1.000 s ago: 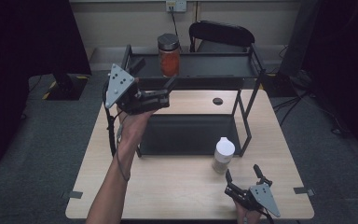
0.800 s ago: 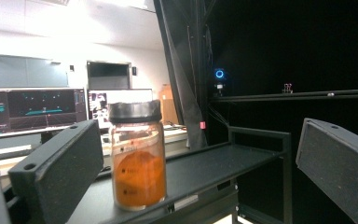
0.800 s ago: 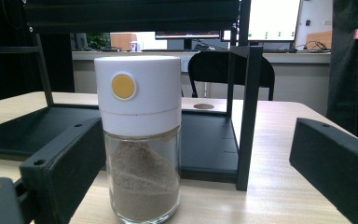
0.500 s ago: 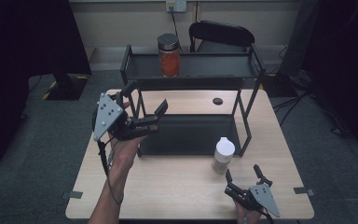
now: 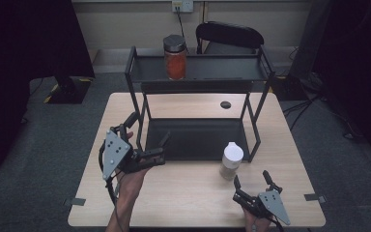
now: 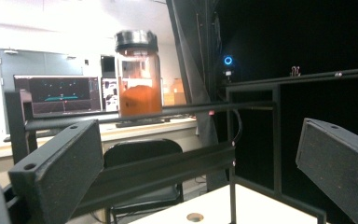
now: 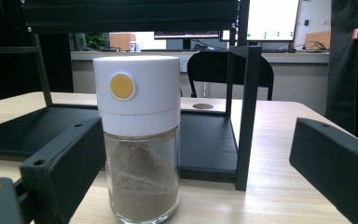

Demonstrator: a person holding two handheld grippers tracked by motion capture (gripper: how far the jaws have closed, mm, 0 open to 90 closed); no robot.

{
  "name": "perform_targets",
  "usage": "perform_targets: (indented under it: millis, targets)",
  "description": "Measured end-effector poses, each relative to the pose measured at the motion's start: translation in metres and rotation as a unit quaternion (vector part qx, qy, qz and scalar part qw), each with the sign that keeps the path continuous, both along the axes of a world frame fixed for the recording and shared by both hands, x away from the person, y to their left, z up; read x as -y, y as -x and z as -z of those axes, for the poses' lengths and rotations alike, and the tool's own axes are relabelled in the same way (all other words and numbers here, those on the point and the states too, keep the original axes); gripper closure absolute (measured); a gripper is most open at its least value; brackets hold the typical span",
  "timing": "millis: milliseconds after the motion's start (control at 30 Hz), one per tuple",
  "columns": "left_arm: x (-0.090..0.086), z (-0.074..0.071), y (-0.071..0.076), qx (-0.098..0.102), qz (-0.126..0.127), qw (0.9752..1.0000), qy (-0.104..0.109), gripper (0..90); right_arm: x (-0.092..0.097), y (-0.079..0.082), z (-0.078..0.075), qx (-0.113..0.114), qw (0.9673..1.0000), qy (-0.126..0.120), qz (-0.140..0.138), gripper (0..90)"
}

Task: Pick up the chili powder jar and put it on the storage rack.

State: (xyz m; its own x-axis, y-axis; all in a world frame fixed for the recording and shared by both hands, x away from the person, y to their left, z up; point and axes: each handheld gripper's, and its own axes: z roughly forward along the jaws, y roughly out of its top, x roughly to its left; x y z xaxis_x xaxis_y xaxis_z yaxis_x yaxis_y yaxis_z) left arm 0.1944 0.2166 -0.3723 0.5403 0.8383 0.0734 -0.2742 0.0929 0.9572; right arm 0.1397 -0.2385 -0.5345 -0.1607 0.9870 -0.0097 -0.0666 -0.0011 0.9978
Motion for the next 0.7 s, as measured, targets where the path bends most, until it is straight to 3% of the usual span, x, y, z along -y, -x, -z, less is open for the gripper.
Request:
perform_targets:
  millis: [167,433,533,700]
  targets:
    - [0.002,0.021,0.011,-0.004,0.002,1.0,0.0,0.0,0.0,0.0,0.0,0.0,1.0,0.0,0.0,2.6]
    - [0.006,0.053,0.021,-0.028,-0.032,0.9991,-0.002,0.0,0.0,0.0,0.0,0.0,1.0,0.0,0.001,2.6]
    - [0.008,0.064,0.023,-0.04,-0.044,0.9981,-0.016,0.0,0.0,0.0,0.0,0.0,1.0,0.0,0.001,2.6]
    - [0.009,0.086,0.025,-0.056,-0.052,0.9971,-0.002,0.0,-0.001,0.0,0.0,0.0,1.0,0.0,0.001,2.6]
